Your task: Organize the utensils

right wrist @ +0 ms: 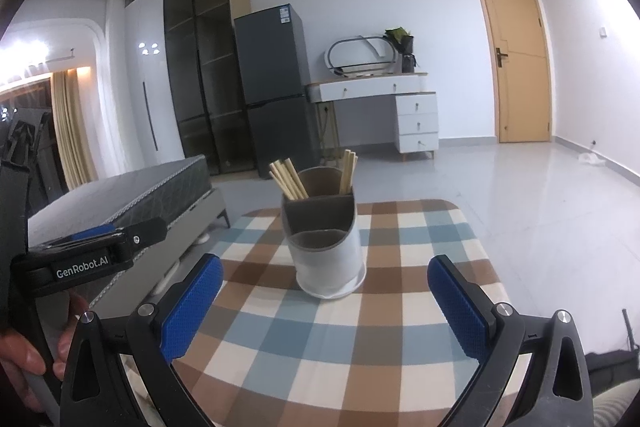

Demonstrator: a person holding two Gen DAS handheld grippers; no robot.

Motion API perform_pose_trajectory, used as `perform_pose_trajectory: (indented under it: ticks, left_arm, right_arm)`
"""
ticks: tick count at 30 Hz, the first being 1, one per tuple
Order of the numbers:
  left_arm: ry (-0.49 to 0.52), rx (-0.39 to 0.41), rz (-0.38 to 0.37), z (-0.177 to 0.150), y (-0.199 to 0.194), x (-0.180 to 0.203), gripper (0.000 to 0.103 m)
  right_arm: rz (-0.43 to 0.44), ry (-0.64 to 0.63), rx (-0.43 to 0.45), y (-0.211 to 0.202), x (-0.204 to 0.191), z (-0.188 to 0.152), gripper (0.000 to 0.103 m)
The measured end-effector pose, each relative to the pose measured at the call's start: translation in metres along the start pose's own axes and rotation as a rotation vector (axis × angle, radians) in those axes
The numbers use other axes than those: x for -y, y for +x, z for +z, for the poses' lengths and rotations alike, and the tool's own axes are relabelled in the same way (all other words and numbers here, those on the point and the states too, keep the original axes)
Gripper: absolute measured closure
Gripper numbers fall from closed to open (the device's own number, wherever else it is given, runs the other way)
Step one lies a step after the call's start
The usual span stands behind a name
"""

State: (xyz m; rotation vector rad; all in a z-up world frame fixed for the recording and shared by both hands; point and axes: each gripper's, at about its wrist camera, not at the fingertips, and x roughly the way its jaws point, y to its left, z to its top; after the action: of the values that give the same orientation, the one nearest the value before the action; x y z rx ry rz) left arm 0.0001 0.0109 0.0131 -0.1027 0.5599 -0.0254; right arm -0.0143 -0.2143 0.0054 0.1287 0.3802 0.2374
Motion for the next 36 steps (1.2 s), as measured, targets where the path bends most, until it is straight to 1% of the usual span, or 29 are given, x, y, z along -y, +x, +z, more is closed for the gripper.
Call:
perform_pose_trajectory:
  ticks: [7, 16, 24, 29, 36]
  left_arm:
    - [0.010, -0.012, 0.002, -0.0010, 0.0003, 0.0009, 0.013]
    - [-0.019, -0.032, -0.002, -0.0008, 0.0027, -0.0037, 0.013]
    - [-0.020, -0.043, -0.013, -0.0010, 0.0019, -0.0043, 0.013]
    - [-0.031, -0.031, -0.006, 0.0007, -0.0006, -0.0063, 0.013]
    - [-0.042, -0.043, -0.006, 0.0010, 0.0021, -0.0070, 0.014]
  right_arm:
    - [0.000, -0.002, -0.002, -0.0013, -0.0003, -0.0006, 0.000]
    - [-0.009, -0.007, 0.000, -0.0027, -0.0011, -0.0005, 0.000]
    - [-0.012, -0.020, 0.003, -0.0037, -0.0025, -0.0004, 0.000]
    - [-0.014, -0.019, 0.000, -0.0040, -0.0024, -0.0005, 0.000]
    - [-0.015, -0.034, 0.003, -0.0054, -0.0053, -0.0007, 0.000]
